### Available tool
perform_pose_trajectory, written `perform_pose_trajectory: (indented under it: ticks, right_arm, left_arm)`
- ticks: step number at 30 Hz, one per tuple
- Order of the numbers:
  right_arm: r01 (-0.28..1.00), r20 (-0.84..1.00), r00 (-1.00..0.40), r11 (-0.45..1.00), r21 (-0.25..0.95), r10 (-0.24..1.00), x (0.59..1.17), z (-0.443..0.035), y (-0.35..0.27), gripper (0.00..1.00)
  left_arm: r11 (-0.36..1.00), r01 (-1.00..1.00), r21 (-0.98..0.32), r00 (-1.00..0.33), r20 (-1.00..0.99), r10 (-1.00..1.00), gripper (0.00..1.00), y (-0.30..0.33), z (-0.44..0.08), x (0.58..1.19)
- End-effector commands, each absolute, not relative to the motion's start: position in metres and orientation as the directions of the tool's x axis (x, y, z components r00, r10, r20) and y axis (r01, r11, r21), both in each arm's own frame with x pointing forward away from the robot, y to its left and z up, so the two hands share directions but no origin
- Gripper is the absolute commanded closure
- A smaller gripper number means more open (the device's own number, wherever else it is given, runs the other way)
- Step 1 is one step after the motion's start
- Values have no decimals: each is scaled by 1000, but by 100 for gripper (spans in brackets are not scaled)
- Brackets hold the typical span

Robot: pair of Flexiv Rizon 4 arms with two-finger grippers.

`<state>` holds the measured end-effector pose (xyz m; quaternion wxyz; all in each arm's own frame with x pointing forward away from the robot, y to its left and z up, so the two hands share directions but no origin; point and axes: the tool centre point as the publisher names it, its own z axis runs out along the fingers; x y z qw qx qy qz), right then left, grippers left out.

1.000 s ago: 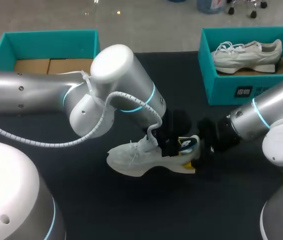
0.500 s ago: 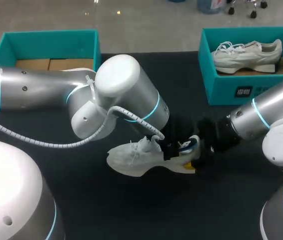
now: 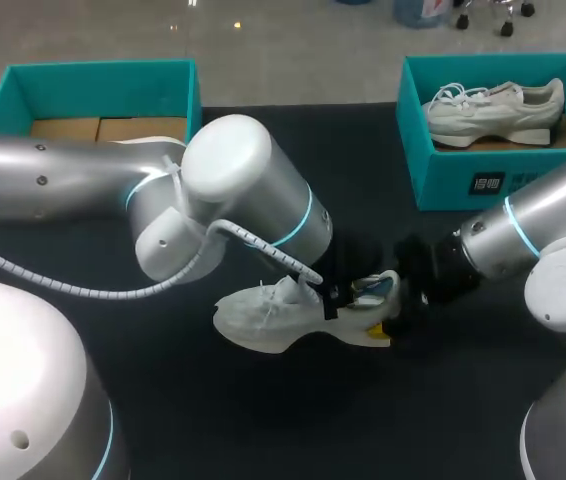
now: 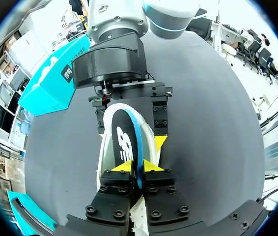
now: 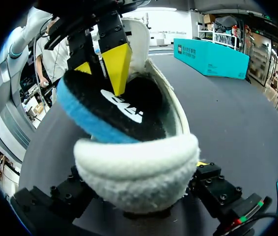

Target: Take the shoe out of the shoebox, open the shoe tongue, remove and reinsert the insole, then place the shoe into the shoebox

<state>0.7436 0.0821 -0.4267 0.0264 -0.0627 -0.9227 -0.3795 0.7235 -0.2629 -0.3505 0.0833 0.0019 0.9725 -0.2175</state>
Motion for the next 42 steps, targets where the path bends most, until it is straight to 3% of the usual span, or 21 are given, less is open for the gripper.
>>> perform_pose_trajectory:
  ticks: [1,11,42]
  right_arm:
    - [136,96,-991,706,695,96,743,-431,84,100]
    - [136,96,-991,706,695,96,743,-431,84,100]
    - [136,96,-991,706,695,96,743,-431,84,100]
  left_arm:
    - [903,39,-429,-985,-171,-39,100,-257,-347,723]
    - [897,29,-441,-987,-153,-43,100,-252,-336,720]
    - [692,65,-719,-997,-66,25,100,-275,-237,730]
